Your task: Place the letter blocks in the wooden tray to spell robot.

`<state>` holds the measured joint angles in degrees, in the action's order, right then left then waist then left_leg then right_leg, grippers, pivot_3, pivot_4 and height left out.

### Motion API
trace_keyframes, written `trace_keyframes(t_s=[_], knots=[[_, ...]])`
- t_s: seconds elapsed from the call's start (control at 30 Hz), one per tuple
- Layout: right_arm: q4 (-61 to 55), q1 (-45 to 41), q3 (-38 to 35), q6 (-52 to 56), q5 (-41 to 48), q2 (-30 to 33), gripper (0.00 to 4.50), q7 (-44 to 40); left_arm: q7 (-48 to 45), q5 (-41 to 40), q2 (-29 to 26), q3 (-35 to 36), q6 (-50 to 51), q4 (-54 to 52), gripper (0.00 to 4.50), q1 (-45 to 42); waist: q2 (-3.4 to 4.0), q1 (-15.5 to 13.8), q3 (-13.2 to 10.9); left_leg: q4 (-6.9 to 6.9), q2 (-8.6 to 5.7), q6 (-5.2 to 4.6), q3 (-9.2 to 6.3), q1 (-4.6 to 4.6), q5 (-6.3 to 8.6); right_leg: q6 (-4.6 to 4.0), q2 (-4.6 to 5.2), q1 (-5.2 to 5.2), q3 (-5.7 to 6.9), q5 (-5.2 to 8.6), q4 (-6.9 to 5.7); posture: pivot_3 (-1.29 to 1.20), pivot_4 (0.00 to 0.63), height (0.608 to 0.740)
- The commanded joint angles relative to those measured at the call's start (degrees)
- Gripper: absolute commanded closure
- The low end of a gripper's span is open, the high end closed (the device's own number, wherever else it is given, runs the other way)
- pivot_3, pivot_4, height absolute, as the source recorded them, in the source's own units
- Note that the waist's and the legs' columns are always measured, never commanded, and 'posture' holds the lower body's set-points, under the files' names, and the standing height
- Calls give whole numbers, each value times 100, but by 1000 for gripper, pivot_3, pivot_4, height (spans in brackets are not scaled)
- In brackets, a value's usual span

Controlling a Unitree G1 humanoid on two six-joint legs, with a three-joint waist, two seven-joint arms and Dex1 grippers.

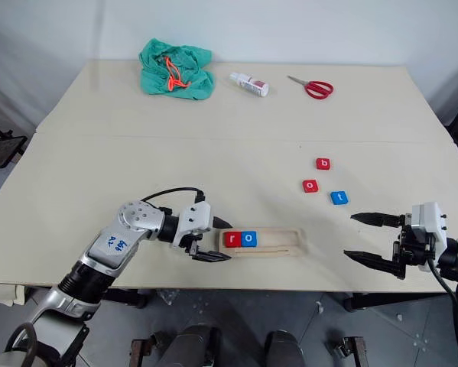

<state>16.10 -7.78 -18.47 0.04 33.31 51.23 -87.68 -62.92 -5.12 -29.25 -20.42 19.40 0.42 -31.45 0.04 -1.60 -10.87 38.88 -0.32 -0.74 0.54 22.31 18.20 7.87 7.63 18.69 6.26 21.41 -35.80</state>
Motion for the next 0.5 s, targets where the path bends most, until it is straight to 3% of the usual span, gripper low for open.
trace_keyframes(t_s=[0.03,0.23,0.5], knots=[[-22,-79,-49,-25,105,-14,0,-246,63,44,-16,0,4,-280,91,-2,0,-2,0,0,0,0,0,0,0,0,0,0,0,0,0,0,150,740],[25,-130,-57,-40,39,27,0,-202,61,-70,-77,186,-96,-415,37,-31,0,-1,0,0,0,0,0,0,0,0,0,0,0,0,0,0,150,740],[-552,187,-254,207,125,-21,0,304,-487,-1422,-483,1274,550,-941,37,-35,3,3,-1,-1,1,0,-3,0,0,0,1,-1,0,0,0,0,150,740]])
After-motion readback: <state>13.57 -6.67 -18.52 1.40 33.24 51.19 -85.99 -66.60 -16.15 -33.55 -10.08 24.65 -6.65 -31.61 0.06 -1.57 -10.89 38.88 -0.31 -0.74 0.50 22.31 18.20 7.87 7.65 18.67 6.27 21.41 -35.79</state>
